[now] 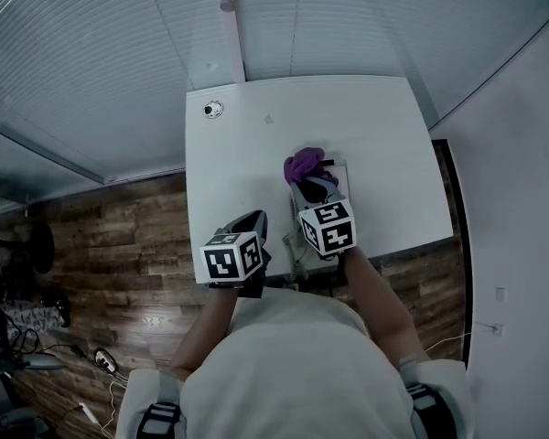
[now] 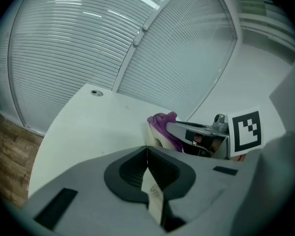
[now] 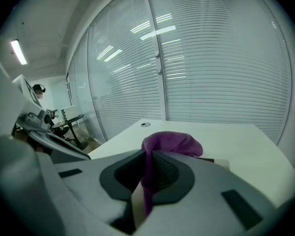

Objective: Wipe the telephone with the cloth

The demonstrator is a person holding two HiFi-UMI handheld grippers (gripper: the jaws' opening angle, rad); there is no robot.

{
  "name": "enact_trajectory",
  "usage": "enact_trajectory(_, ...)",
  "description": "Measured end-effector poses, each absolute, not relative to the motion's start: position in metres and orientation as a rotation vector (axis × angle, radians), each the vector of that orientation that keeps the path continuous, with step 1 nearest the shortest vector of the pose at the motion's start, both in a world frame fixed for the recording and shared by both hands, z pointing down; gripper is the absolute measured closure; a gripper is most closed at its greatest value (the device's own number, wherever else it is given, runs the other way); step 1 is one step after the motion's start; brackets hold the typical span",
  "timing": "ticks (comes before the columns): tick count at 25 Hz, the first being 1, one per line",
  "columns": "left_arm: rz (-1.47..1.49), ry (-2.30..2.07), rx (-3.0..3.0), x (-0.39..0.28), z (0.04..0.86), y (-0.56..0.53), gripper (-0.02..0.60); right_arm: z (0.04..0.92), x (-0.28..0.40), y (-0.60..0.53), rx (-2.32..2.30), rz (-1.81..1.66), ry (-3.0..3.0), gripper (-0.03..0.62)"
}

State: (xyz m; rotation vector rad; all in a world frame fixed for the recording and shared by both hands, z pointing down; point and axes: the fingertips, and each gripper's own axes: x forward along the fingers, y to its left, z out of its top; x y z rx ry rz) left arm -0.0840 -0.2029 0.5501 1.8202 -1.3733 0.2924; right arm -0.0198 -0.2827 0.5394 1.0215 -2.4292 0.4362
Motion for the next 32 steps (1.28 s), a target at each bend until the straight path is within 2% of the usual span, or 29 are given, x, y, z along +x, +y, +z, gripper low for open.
enact_trajectory(32, 0.311, -1.361, 1.834, -0.075, 0.550, -0.162, 0.561, 0.551, -0.006, -0.220, 1.003, 0.461, -2.434, 0.551)
